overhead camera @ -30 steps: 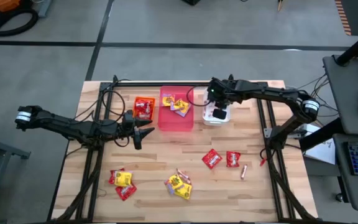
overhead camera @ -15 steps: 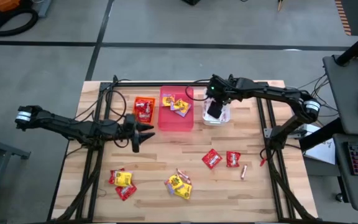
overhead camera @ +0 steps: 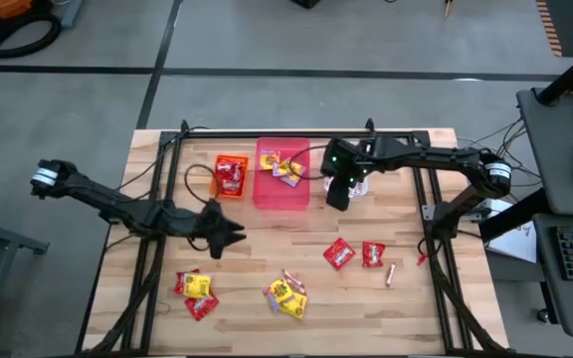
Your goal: Organize candy in baskets
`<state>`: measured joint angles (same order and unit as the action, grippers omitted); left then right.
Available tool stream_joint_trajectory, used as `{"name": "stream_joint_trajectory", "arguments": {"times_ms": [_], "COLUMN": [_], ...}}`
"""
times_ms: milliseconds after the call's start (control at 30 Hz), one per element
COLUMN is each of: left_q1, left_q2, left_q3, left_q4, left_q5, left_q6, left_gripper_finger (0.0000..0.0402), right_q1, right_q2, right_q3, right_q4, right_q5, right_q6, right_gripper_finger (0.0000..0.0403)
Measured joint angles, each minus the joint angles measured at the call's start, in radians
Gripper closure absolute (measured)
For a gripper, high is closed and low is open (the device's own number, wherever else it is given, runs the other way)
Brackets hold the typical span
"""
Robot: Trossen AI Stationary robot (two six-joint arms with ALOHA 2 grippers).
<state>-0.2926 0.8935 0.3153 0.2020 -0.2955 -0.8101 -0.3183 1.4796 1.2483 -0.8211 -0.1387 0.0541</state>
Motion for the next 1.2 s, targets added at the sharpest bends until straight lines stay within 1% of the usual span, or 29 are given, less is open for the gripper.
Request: {"name": "stream_joint_trajectory", "arguments": {"times_ms": [133, 233, 333, 433, 467, 567, 733, 833, 967, 1100, 1200], "left_q1": [-0.066, -0.117, -0.154, -0.184, -0.195, -0.231, -0.281, -0.303, -0.327, -0.352, -0.367], "left_q2": [0.053, 0.094, 0.142, 0.2, 0.222, 0.292, 0.416, 0.489, 0.592, 0.691, 0.753], "left_q3": [0.0, 0.0, 0.023, 0.102, 0.136, 0.256, 0.44, 0.533, 0.641, 0.727, 0.769], "left_q4": [-0.07, -0.102, -0.108, -0.141, -0.178, -0.388, -0.7, -0.882, -1.111, -1.221, -1.235], "left_q5": [0.007, 0.039, 0.043, 0.044, 0.044, 0.045, 0.045, 0.061, 0.122, 0.202, 0.238], "left_q6": [-0.189, -0.323, -0.385, -0.396, -0.397, -0.416, -0.52, -0.622, -0.776, -0.839, -0.852], "left_gripper_finger": [0.0221, 0.0221, 0.0221, 0.0221, 0.0221, 0.0221, 0.0221, 0.0221, 0.0221, 0.0221, 0.0221], "right_q1": [0.044, 0.067, 0.083, 0.092, 0.092, 0.094, 0.094, 0.094, 0.094, 0.094, 0.096], "right_q2": [0.0, 0.001, 0.001, 0.001, 0.001, 0.001, 0.001, 0.001, 0.001, 0.002, 0.002], "right_q3": [0.0, 0.0, -0.001, -0.001, 0.0, 0.0, -0.004, -0.005, -0.005, -0.006, -0.006], "right_q4": [0.004, 0.022, 0.046, 0.075, 0.084, 0.113, 0.127, 0.137, 0.154, 0.151, 0.152], "right_q5": [0.005, 0.007, 0.008, 0.008, 0.008, 0.008, 0.008, 0.008, 0.008, 0.008, 0.008], "right_q6": [0.001, 0.0, -0.001, -0.003, -0.004, -0.007, -0.025, -0.037, -0.041, -0.053, -0.059], "right_gripper_finger": [0.0269, 0.0271, 0.0269, 0.0269, 0.027, 0.0273, 0.0272, 0.0271, 0.0274, 0.0275, 0.0272]}}
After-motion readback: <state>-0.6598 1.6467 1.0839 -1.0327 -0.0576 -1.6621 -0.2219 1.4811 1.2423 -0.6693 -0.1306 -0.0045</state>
